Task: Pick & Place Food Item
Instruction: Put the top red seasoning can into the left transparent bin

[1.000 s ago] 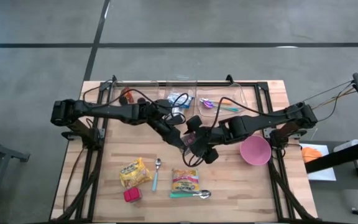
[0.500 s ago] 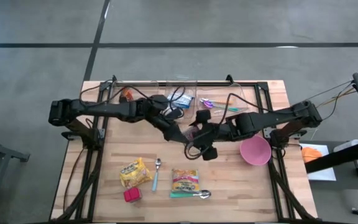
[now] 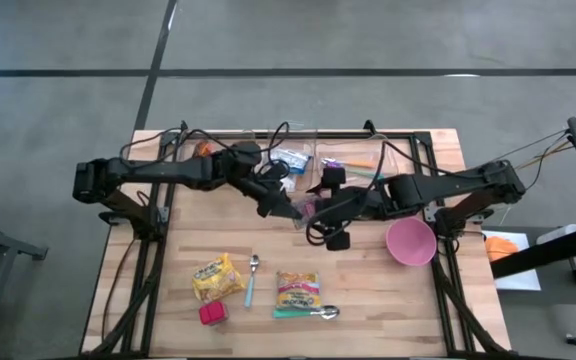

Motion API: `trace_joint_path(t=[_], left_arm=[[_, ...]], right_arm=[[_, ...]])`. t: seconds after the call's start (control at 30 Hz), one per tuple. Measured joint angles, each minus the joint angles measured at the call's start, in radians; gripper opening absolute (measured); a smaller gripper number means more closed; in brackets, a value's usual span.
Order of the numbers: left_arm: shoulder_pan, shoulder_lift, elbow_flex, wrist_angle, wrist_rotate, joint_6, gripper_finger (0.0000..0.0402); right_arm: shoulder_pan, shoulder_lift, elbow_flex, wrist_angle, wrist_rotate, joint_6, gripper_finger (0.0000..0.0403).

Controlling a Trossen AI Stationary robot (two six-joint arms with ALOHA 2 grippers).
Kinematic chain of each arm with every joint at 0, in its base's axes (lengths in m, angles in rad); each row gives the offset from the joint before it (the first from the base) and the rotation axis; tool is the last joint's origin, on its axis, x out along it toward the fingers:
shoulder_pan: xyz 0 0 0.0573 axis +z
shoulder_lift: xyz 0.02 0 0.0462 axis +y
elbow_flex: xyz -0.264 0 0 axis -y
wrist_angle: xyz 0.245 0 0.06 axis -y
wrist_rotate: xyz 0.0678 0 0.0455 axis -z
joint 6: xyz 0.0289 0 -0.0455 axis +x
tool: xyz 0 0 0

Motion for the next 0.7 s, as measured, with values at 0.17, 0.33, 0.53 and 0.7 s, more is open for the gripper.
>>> trace_joint_path(t=[0.17, 0.33, 0.53, 0.7], left_arm=[[-0.005, 0.002, -0.001, -0.004, -0.013, -0.002, 0.0213], [0.001, -0.003, -0.001, 0.005, -0.039, -0.011, 0.0213], [0.008, -0.004, 0.000, 0.043, -0.062, -0.018, 0.0213], [0.011, -0.004, 0.000, 0.075, -0.061, -0.021, 0.0213]], right_arm=[[-0.012, -0.007, 0.000, 0.010, 0.018, -0.006, 0.0379], [-0.013, -0.023, 0.000, 0.005, 0.033, 0.004, 0.0380], [-0.013, -0.043, -0.002, 0.002, 0.058, 0.031, 0.0380], [-0.014, -0.057, -0.002, 0.004, 0.042, -0.002, 0.0380]])
